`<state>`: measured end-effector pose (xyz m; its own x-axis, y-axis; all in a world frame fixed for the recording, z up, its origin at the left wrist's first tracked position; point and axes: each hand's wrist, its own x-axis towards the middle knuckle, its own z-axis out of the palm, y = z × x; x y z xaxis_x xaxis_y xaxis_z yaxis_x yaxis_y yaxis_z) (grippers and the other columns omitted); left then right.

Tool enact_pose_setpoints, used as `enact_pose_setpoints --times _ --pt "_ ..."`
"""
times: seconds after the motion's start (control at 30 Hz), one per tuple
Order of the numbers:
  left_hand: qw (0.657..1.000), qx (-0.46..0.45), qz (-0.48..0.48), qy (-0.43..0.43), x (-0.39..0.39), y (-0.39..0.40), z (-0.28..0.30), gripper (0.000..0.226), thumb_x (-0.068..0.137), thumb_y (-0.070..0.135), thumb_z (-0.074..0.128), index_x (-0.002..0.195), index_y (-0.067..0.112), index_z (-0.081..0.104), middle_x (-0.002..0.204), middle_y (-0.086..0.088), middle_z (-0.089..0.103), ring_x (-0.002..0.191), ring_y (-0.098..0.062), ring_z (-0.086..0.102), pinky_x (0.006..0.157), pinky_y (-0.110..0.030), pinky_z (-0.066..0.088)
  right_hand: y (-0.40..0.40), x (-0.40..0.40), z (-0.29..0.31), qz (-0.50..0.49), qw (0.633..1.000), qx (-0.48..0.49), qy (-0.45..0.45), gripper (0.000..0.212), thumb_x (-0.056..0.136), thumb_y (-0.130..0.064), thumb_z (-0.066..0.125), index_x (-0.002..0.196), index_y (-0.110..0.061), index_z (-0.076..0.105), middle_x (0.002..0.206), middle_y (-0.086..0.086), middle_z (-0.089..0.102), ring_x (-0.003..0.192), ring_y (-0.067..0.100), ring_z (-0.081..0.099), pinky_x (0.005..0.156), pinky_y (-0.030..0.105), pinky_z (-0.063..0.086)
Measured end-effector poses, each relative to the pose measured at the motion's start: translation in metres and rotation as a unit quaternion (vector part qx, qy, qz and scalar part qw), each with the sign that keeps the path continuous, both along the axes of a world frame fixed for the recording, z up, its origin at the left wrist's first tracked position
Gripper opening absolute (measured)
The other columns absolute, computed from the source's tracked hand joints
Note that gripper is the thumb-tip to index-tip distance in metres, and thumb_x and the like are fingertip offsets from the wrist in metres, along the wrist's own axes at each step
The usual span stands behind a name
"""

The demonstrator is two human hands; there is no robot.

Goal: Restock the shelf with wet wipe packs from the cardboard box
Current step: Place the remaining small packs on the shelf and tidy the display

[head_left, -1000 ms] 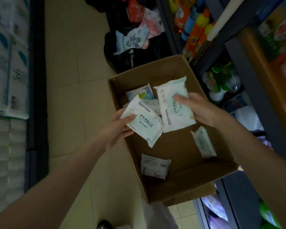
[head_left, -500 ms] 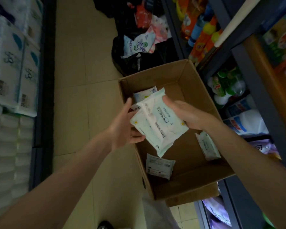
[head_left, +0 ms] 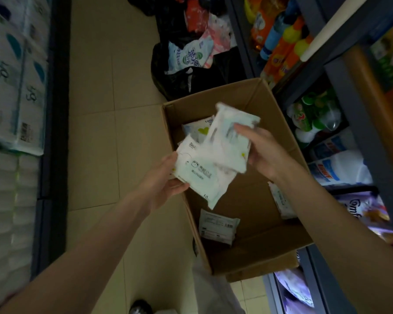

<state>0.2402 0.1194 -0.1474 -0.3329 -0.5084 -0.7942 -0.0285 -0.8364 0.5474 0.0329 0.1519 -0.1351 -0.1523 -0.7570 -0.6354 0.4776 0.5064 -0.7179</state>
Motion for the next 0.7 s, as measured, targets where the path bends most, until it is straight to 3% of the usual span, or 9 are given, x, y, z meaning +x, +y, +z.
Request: enact_pose_setpoints --times 0.07,0.13,0.23,0.3,0.4,0.5,0.57,0.63,0.7 --pt "0.995 0.020 0.093 0.007 -0.010 0.004 0.000 0.019 0.099 0.026 0.040 0.106 0.011 0.050 0.088 -0.005 0.061 0.080 -0.021 0.063 0.051 -0.026 0.057 -0.001 -0.004 0.000 -0.115 0.993 0.001 -0.035 0.036 0.085 -0.012 0.063 0.121 -0.008 0.054 0.110 0.006 0.066 0.094 0.017 0.066 0.066 0.029 0.058" --pt "0.987 0.030 0.157 0.013 -0.022 0.008 0.001 0.017 0.100 0.023 0.038 0.104 0.011 0.049 0.087 -0.005 0.059 0.080 -0.022 0.061 0.056 -0.030 0.056 0.000 0.004 -0.002 -0.184 0.983 0.020 0.014 0.049 0.080 -0.012 0.070 0.124 -0.012 0.048 0.113 0.005 0.066 0.097 0.018 0.067 0.071 0.033 0.058" --pt "0.972 0.033 0.224 0.064 -0.036 0.011 0.005 0.035 0.099 0.035 0.037 0.122 0.012 0.051 0.094 -0.004 0.063 0.084 -0.021 0.062 0.060 -0.029 0.055 0.008 0.037 -0.004 -0.229 0.967 0.025 0.113 0.046 0.077 -0.018 0.073 0.114 -0.022 0.046 0.104 -0.001 0.064 0.087 0.011 0.068 0.067 0.028 0.059" --pt "0.979 -0.008 0.190 0.077 -0.044 0.010 0.005 0.042 0.095 0.048 0.039 0.121 0.019 0.054 0.105 -0.003 0.067 0.096 -0.019 0.064 0.072 -0.030 0.055 0.011 0.062 -0.004 -0.214 0.968 0.000 0.132 0.042 0.078 -0.016 0.073 0.109 -0.019 0.045 0.098 -0.004 0.063 0.084 0.007 0.066 0.060 0.020 0.058" --pt "0.989 -0.090 0.119 0.013 -0.045 0.012 0.003 0.037 0.086 0.033 0.061 0.120 0.018 0.056 0.111 -0.003 0.068 0.101 -0.017 0.065 0.080 -0.032 0.055 0.016 0.073 -0.011 -0.169 0.971 -0.015 0.167 0.035 0.075 -0.019 0.075 0.096 -0.016 0.046 0.096 -0.001 0.063 0.081 0.008 0.067 0.057 0.017 0.055" --pt "0.973 -0.205 0.017 -0.105 -0.026 0.006 -0.002 0.038 0.080 0.023 0.070 0.114 0.012 0.058 0.102 0.000 0.069 0.088 -0.013 0.068 0.076 -0.030 0.057 0.039 0.049 -0.038 -0.063 0.973 0.038 0.219 0.022 0.086 -0.032 0.061 0.083 -0.012 0.054 0.083 -0.002 0.061 0.073 0.007 0.059 0.056 0.017 0.050" --pt "0.963 -0.232 -0.044 -0.132 -0.012 0.001 -0.004 0.029 0.078 0.022 0.072 0.104 0.016 0.061 0.093 0.005 0.070 0.078 -0.007 0.069 0.069 -0.024 0.057 0.062 0.027 -0.079 0.073 0.944 0.128 0.296 0.021 0.092 -0.032 0.052 0.088 -0.012 0.057 0.090 0.002 0.060 0.082 0.013 0.055 0.062 0.019 0.042" --pt "0.965 -0.223 -0.064 -0.124 -0.005 0.001 -0.007 0.025 0.077 0.022 0.073 0.099 0.017 0.062 0.087 0.007 0.070 0.068 0.000 0.068 0.059 -0.016 0.055 0.082 0.022 -0.121 0.249 0.902 0.203 0.287 0.028 0.088 -0.023 0.061 0.112 -0.010 0.055 0.115 0.010 0.059 0.104 0.022 0.056 0.084 0.031 0.048" --pt "0.958 -0.234 -0.072 -0.149 -0.004 0.006 -0.015 0.025 0.076 0.024 0.073 0.098 0.016 0.063 0.083 0.009 0.069 0.062 0.005 0.067 0.054 -0.011 0.052 0.095 0.034 -0.162 0.447 0.806 0.228 0.314 0.062 0.079 -0.023 0.071 0.131 -0.009 0.041 0.134 0.011 0.046 0.121 0.029 0.047 0.102 0.039 0.041"
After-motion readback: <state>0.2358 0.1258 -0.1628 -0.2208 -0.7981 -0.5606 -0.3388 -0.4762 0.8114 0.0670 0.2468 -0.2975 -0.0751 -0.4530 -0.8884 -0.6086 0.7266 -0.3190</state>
